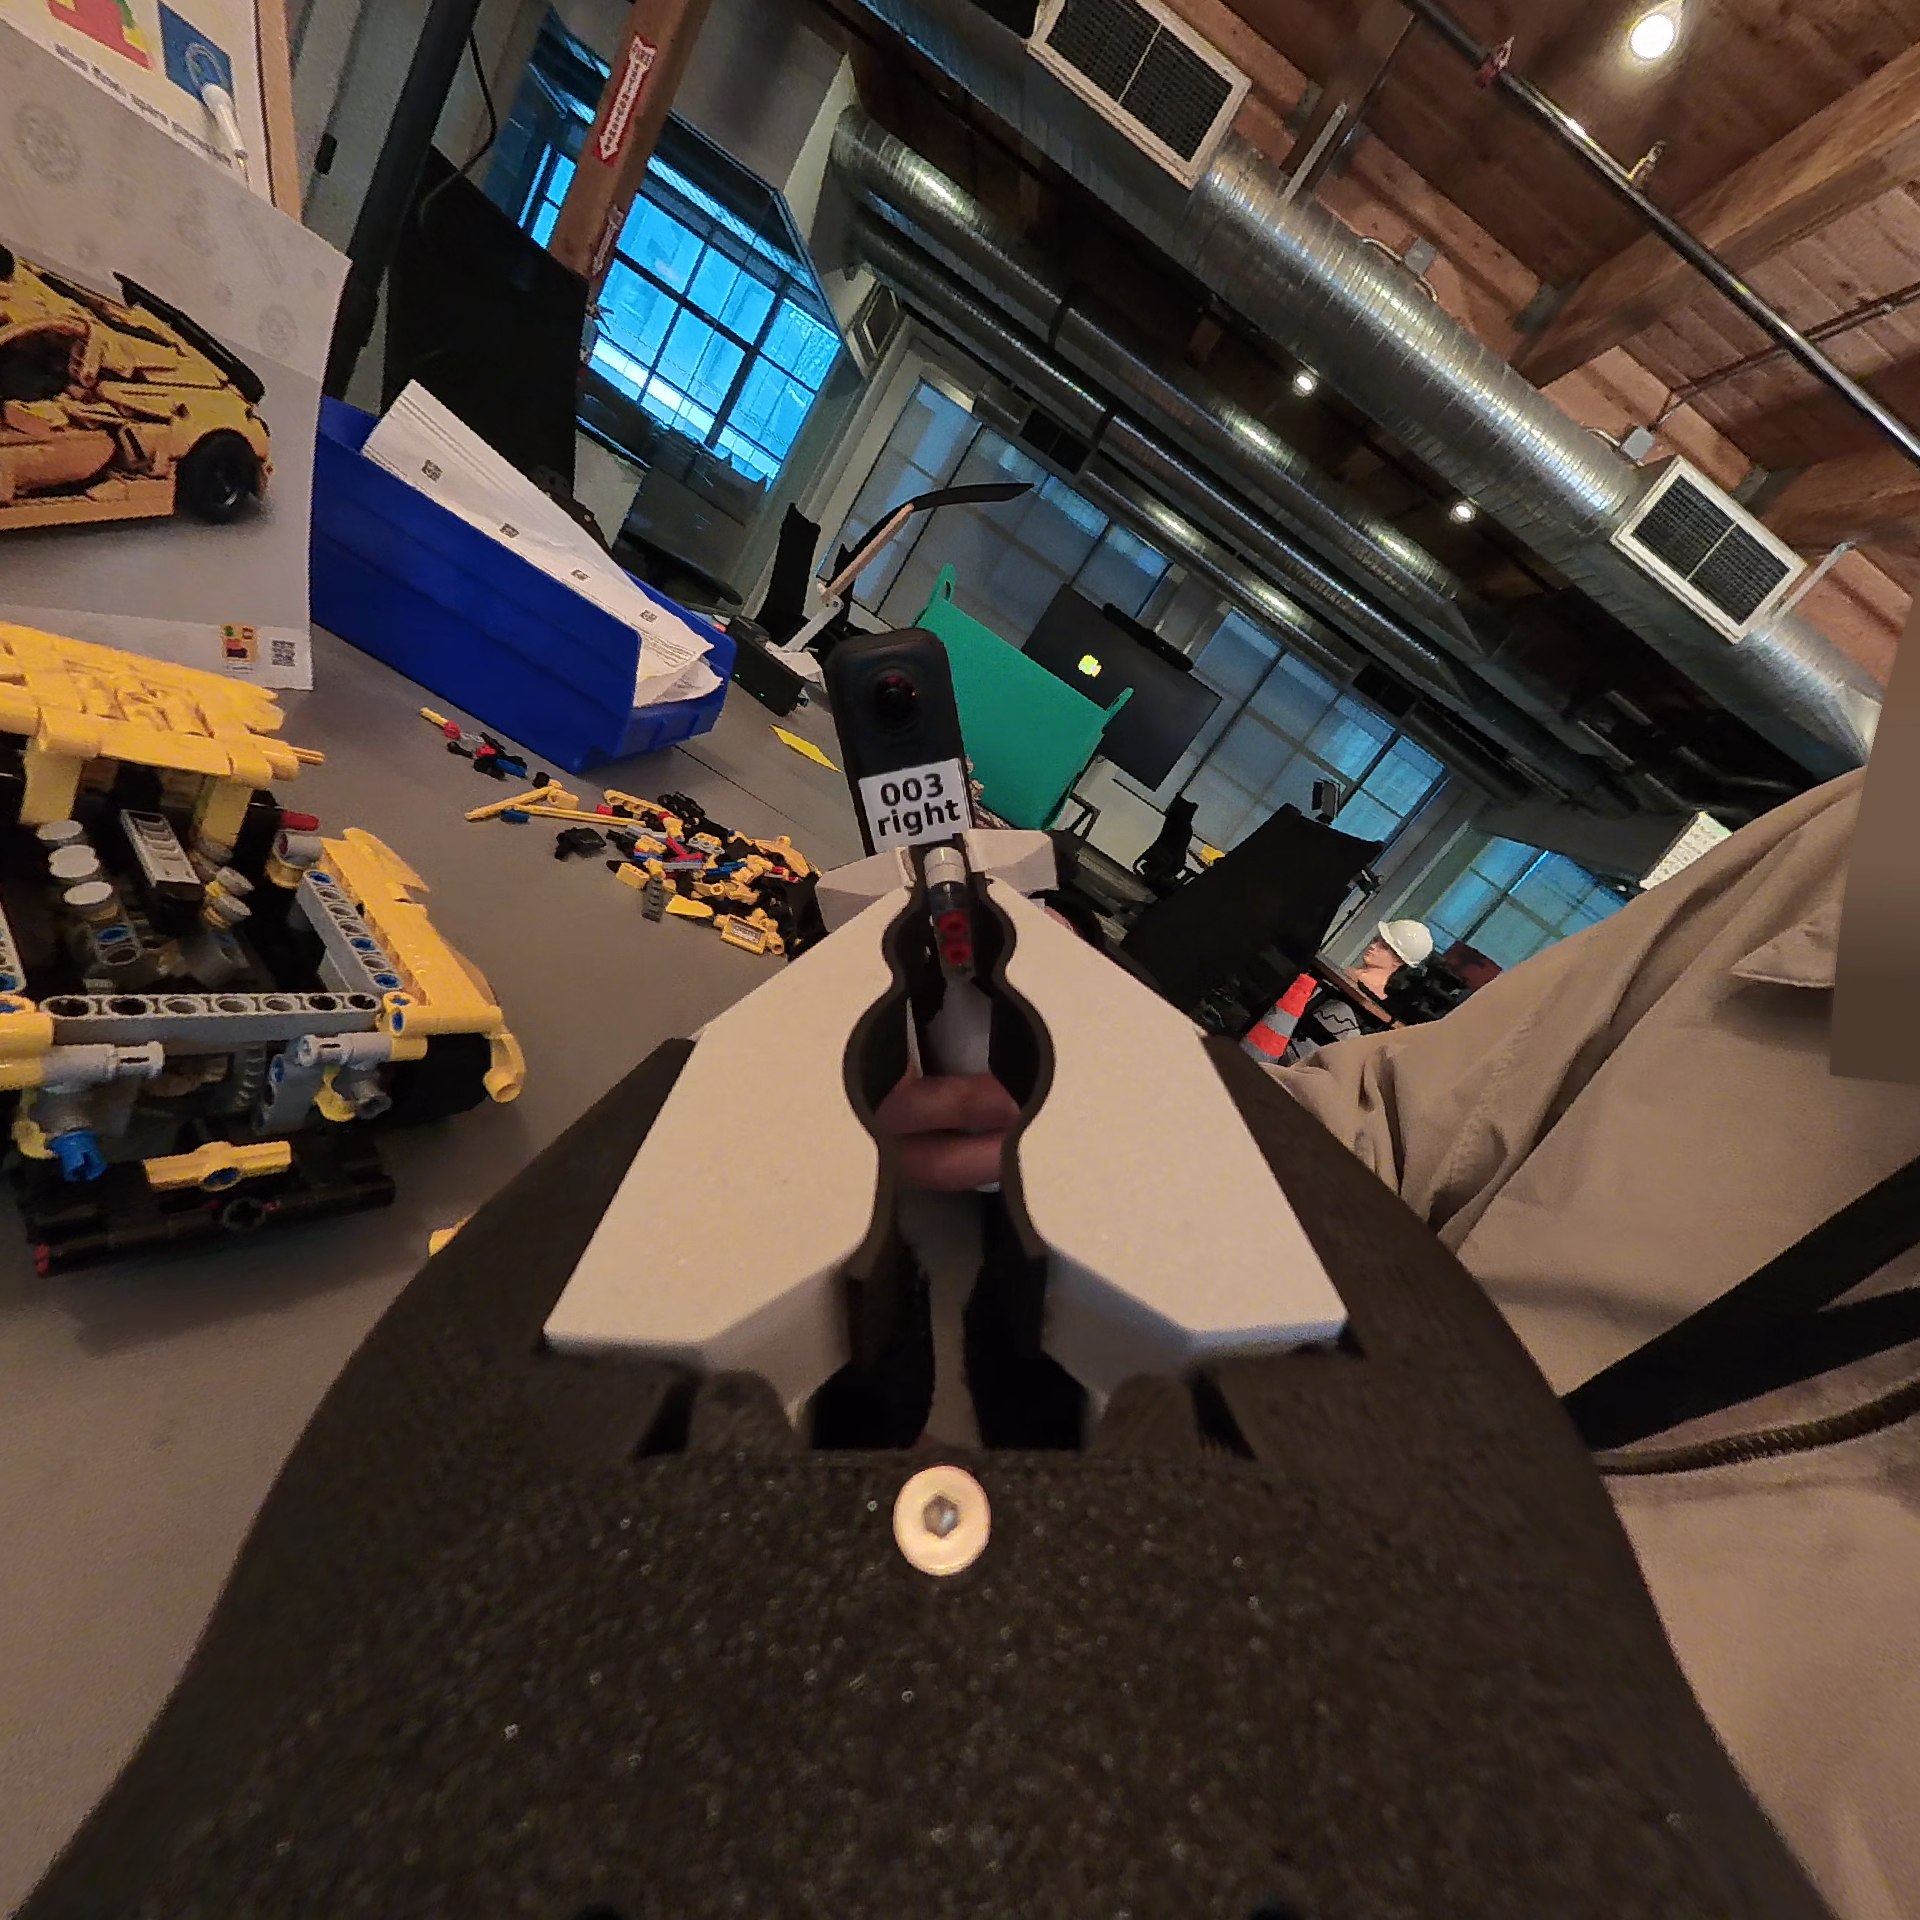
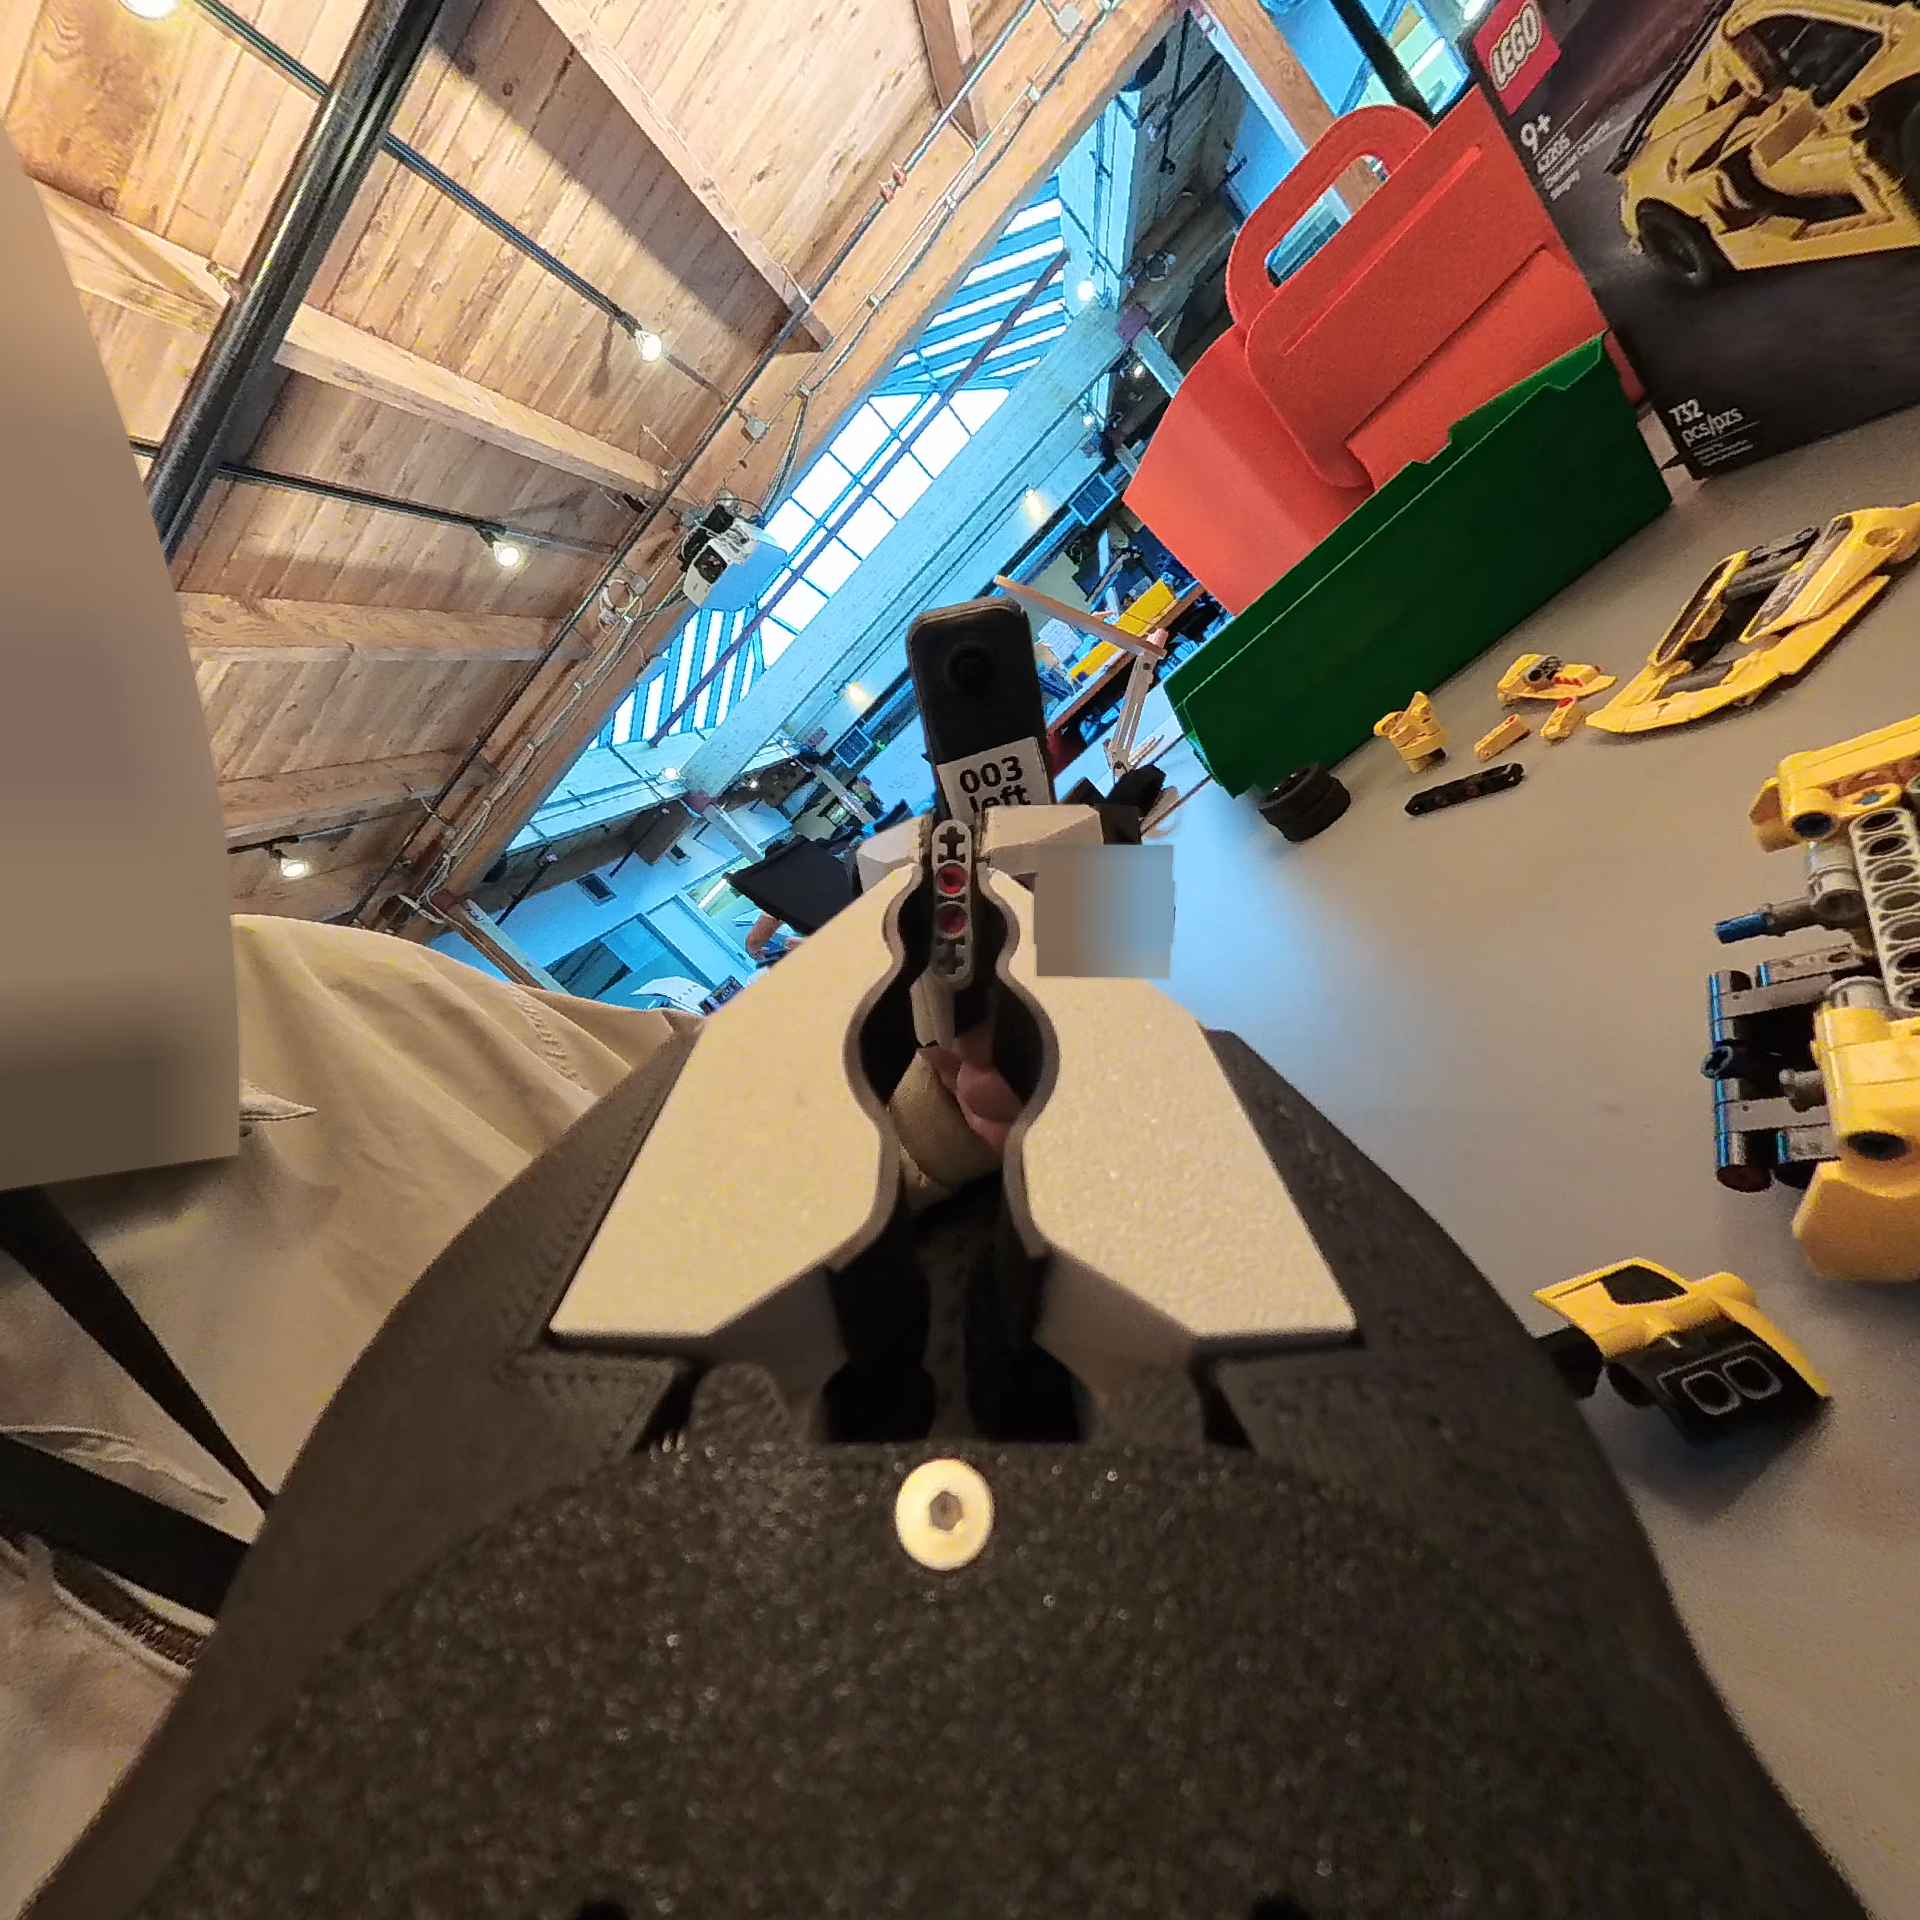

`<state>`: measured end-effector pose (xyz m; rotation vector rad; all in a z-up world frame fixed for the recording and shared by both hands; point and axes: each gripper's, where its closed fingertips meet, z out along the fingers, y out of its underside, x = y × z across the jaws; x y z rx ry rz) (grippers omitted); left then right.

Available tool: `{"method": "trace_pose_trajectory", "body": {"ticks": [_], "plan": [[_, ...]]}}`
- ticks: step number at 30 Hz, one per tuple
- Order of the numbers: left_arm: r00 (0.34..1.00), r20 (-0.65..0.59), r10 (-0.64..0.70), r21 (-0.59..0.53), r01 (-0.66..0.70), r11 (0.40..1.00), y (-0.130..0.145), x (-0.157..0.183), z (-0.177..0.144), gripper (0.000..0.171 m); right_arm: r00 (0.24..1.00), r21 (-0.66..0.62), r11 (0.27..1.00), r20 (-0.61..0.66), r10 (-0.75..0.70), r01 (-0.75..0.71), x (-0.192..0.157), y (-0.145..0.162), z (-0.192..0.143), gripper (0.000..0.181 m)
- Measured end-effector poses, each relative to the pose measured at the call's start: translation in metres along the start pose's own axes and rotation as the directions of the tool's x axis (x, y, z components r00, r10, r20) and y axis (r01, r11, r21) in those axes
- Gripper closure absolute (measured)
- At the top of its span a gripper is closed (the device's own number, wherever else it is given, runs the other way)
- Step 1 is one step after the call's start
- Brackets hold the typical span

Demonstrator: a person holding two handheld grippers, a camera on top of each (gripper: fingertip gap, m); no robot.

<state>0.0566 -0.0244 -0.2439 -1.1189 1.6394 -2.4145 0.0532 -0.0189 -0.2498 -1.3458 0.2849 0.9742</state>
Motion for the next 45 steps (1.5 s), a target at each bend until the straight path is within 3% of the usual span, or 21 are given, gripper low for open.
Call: {"method": "trace_pose_trajectory", "body": {"ticks": [13,19,24,27,33,45], "plan": [[0.999,-0.012,0.052,-0.003,-0.052,0.999,0.0,0.005,-0.001,0.166,0.999,0.004,1.0,0.031,0.017,-0.017,-0.004,0.0,0.0,0.177],[0.984,-0.056,0.171,-0.094,-0.175,0.98,0.009,0.016,-0.006,0.166,0.982,-0.106,0.976,0.019,-0.19,0.191,-0.016,0.012,0.004,0.168],[0.986,-0.07,0.151,-0.131,-0.159,0.978,0.014,0.018,-0.009,0.166,0.983,-0.118,0.976,0.009,-0.185,0.184,-0.013,0.015,0.005,0.172],[0.987,-0.081,0.139,-0.15,-0.15,0.977,0.018,0.02,-0.008,0.166,0.98,-0.107,0.975,-0.015,-0.199,0.196,-0.009,0.011,0.006,0.163],[0.989,-0.071,0.128,-0.166,-0.138,0.976,0.022,0.017,-0.006,0.166,0.977,-0.144,0.966,0.005,-0.215,0.214,-0.012,0.018,0.007,0.176],[0.986,-0.06,0.154,-0.167,-0.162,0.972,0.023,0.015,-0.007,0.166,0.98,-0.167,0.966,-0.003,-0.2,0.197,-0.01,0.019,0.003,0.176]]}}
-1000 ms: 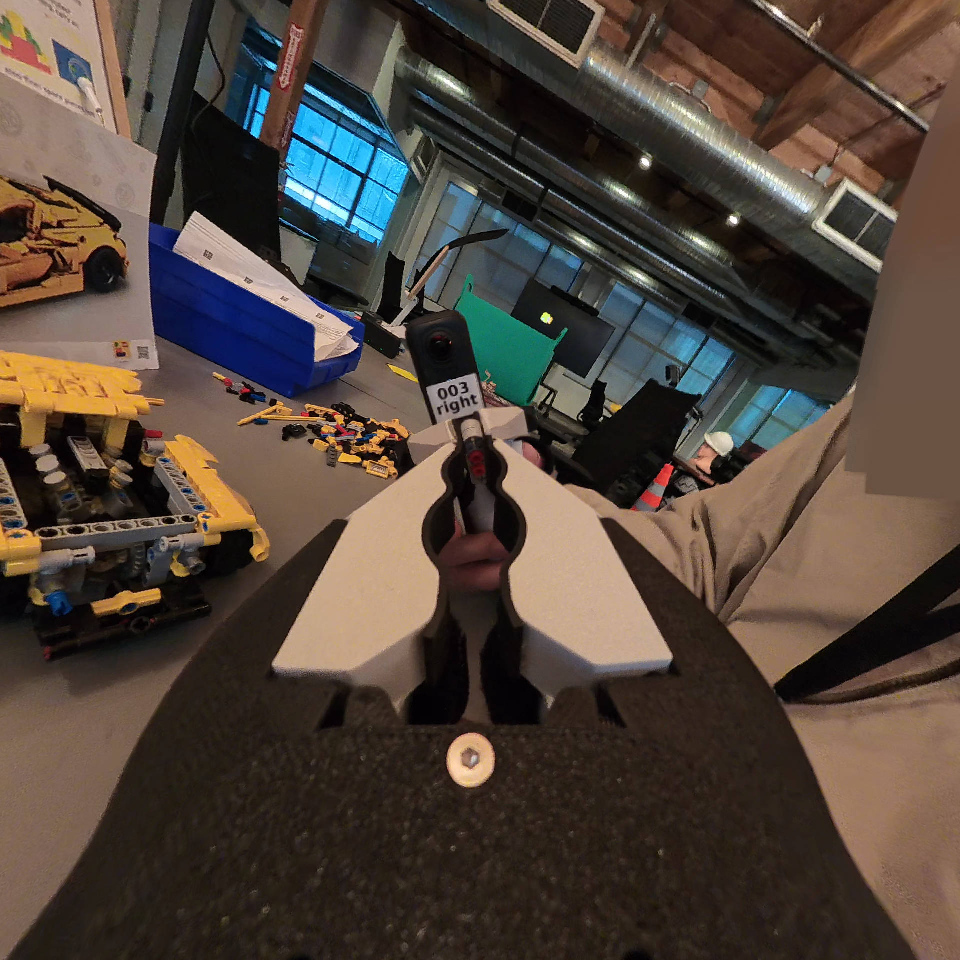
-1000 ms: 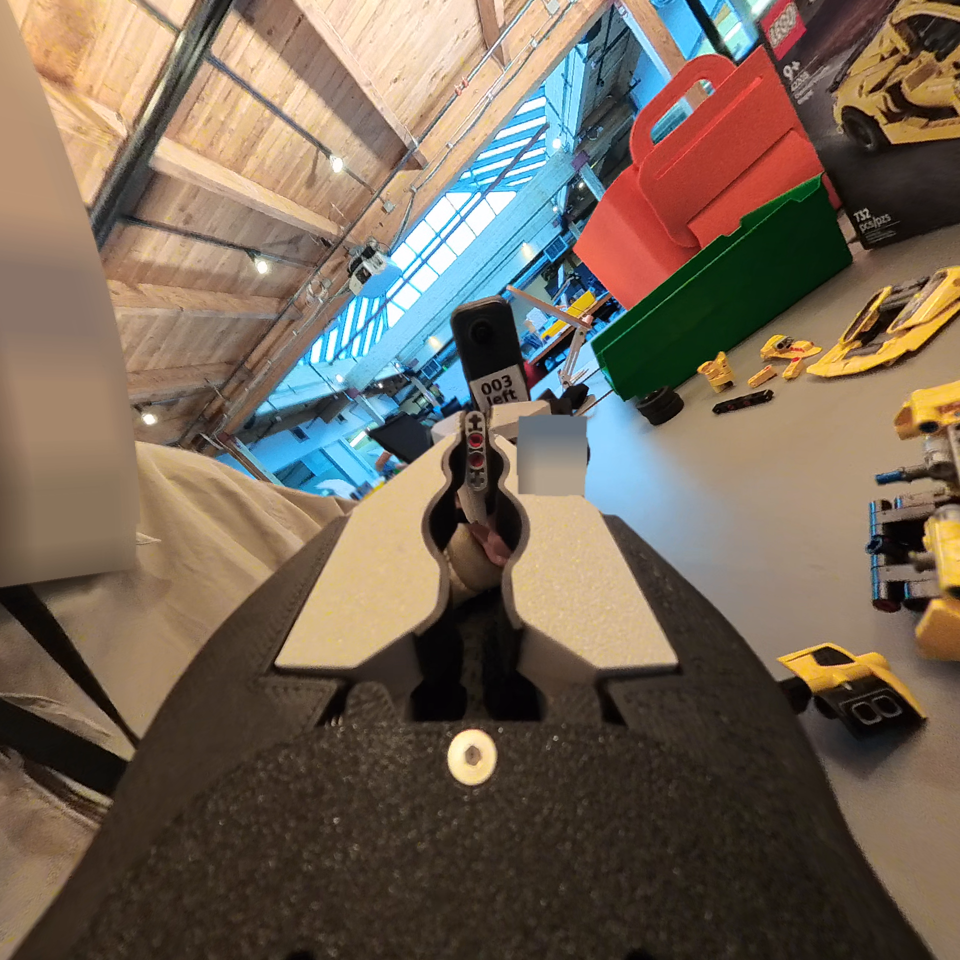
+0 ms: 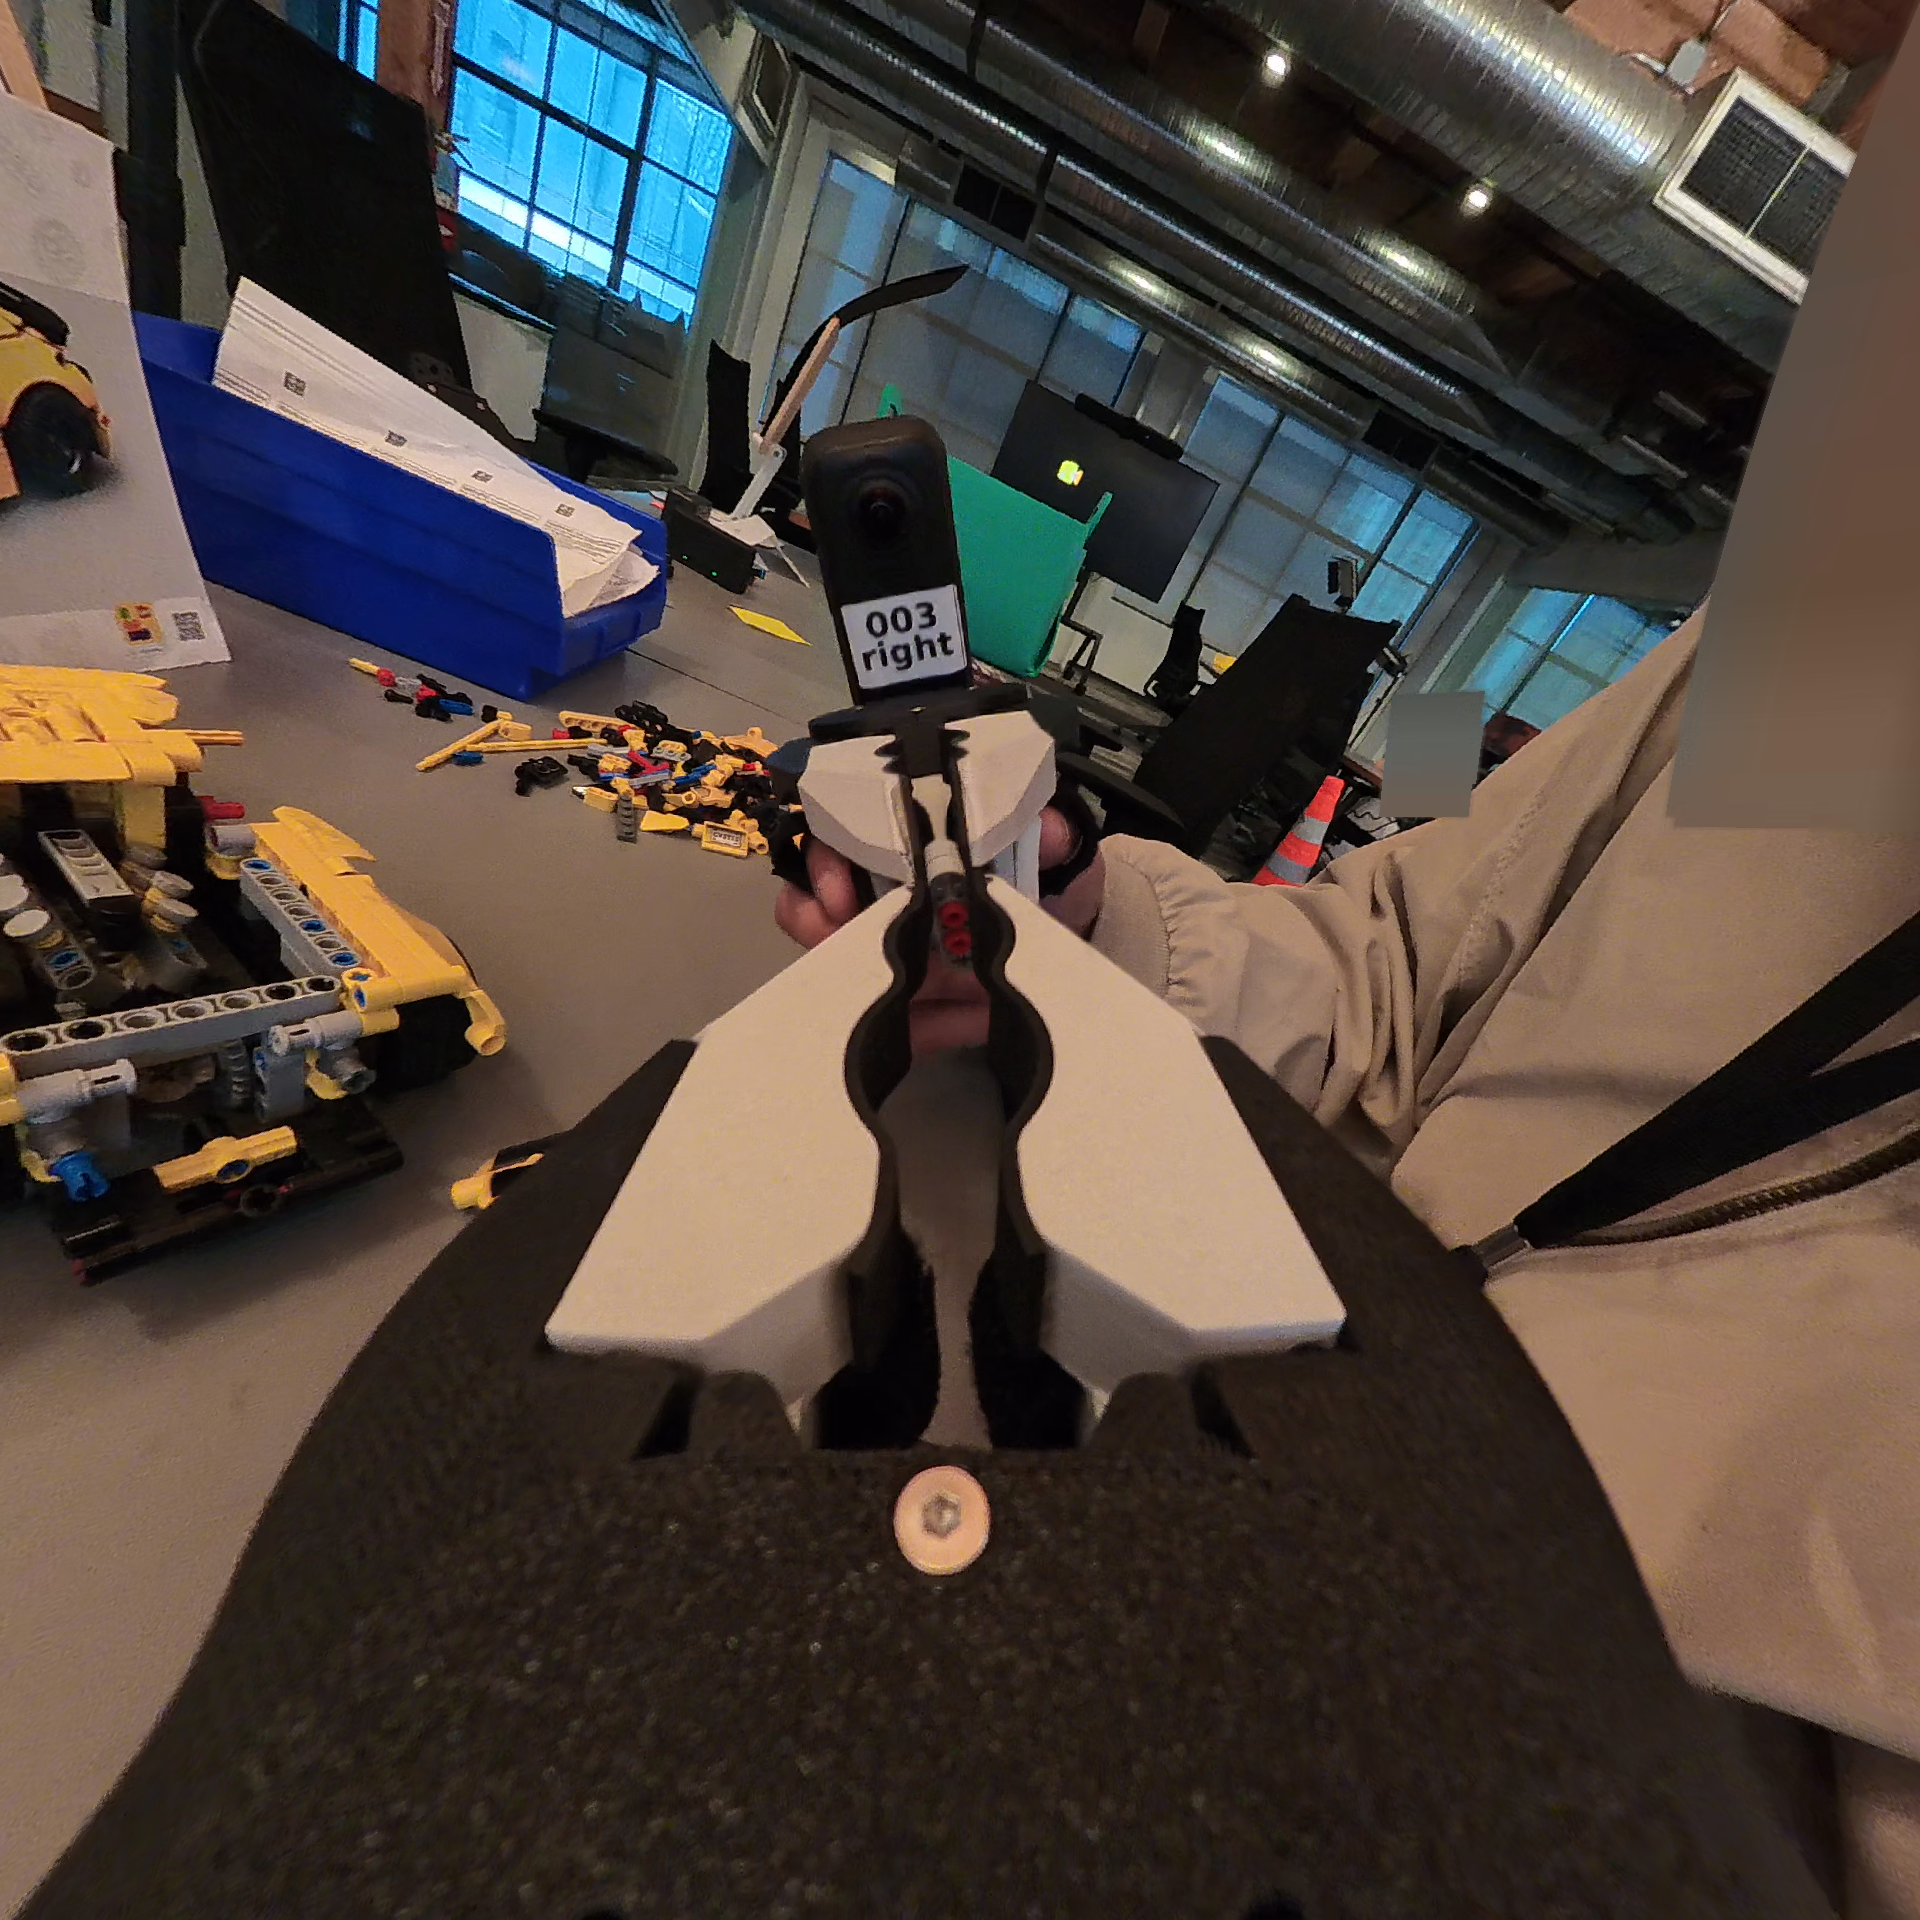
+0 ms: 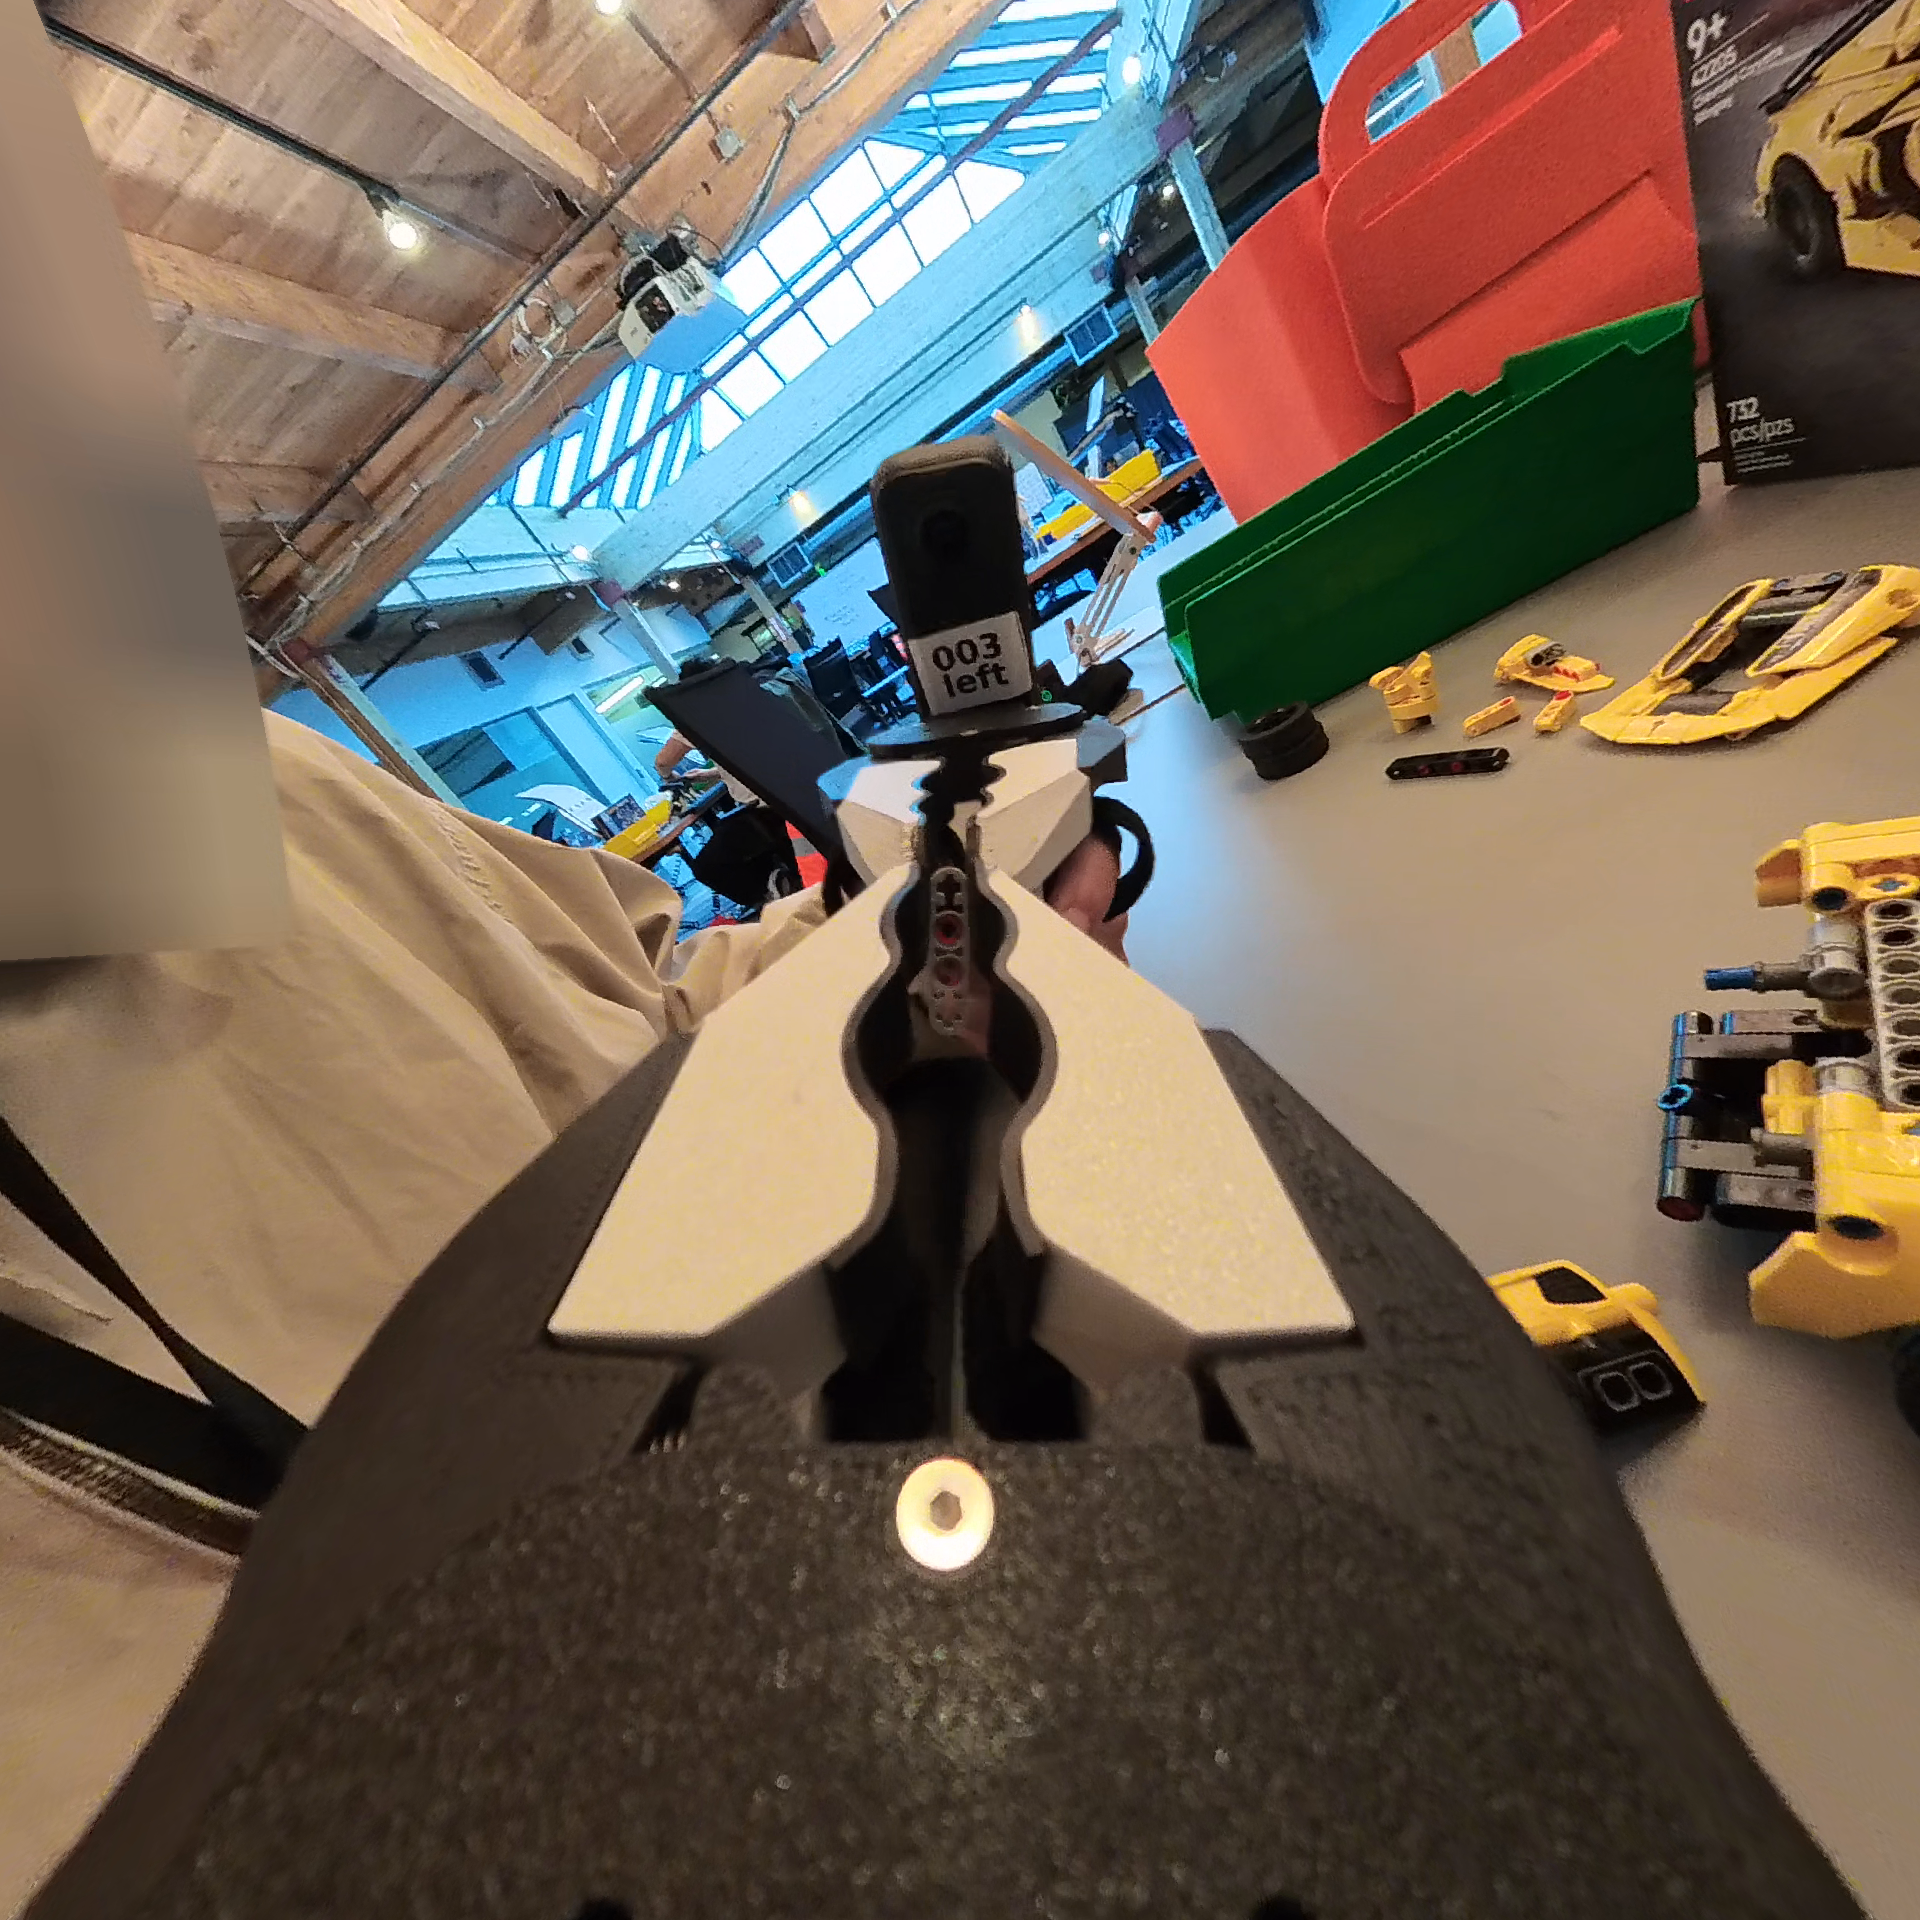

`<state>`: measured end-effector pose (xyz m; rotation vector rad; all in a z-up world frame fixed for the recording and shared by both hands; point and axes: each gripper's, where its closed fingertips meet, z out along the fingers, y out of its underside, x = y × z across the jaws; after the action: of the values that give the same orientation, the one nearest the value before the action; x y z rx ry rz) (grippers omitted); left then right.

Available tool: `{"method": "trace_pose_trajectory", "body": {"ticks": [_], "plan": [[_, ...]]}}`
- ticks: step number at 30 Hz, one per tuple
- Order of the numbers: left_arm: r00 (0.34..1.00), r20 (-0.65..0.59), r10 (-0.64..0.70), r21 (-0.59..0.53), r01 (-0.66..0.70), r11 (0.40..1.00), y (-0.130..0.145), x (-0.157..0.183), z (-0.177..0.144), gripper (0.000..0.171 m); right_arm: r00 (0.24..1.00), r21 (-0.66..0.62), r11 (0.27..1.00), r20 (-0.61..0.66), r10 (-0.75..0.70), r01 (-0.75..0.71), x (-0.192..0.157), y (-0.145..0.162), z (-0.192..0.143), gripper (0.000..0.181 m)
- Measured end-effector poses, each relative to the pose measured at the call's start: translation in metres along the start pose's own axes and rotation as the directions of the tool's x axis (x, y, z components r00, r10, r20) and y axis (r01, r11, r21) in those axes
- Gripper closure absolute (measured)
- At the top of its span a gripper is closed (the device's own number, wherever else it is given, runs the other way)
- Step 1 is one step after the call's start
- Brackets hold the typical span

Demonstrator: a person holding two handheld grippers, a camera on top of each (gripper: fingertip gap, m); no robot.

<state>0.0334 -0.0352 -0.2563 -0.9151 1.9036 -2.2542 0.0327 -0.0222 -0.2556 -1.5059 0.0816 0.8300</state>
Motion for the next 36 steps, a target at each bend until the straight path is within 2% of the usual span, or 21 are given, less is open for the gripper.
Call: {"method": "trace_pose_trajectory", "body": {"ticks": [4,8,18,22,23,25,28,33,36], "plan": [[0.998,0.046,0.043,0.031,-0.044,0.999,-0.004,-0.006,-0.001,0.166,0.999,0.042,0.998,0.003,0.053,-0.053,0.005,-0.005,-0.001,0.176],[0.999,0.044,0.026,0.045,-0.028,0.999,-0.006,-0.007,-0.003,0.167,0.992,0.058,0.992,0.045,0.114,-0.116,0.006,-0.005,-0.001,0.177],[0.997,0.079,-0.027,0.079,0.02,0.997,-0.008,-0.017,-0.006,0.168,0.995,0.046,0.994,-0.009,0.102,-0.102,0.015,-0.003,-0.002,0.177],[0.993,0.078,-0.089,0.105,0.081,0.991,-0.008,-0.023,-0.008,0.168,0.984,0.083,0.981,-0.007,0.179,-0.177,0.021,-0.004,0.001,0.176],[0.991,0.082,-0.108,0.11,0.099,0.989,-0.007,-0.025,-0.008,0.168,0.986,0.087,0.984,-0.034,0.162,-0.158,0.024,-0.004,0.002,0.175],[0.988,0.079,-0.135,0.104,0.127,0.986,-0.005,-0.028,-0.008,0.167,0.988,0.079,0.987,-0.056,0.141,-0.137,0.024,-0.003,0.005,0.159],[0.985,0.068,-0.158,0.114,0.149,0.982,-0.005,-0.029,-0.008,0.167,0.985,0.07,0.985,-0.06,0.163,-0.159,0.027,-0.001,0.003,0.168],[0.986,0.055,-0.16,0.138,0.151,0.979,-0.011,-0.027,-0.009,0.168,0.981,0.041,0.982,-0.049,0.186,-0.184,0.027,0.006,0.005,0.164],[0.986,0.064,-0.157,0.131,0.147,0.98,-0.009,-0.027,-0.008,0.167,0.983,0.027,0.983,-0.023,0.181,-0.18,0.022,0.007,0.008,0.175]]}}
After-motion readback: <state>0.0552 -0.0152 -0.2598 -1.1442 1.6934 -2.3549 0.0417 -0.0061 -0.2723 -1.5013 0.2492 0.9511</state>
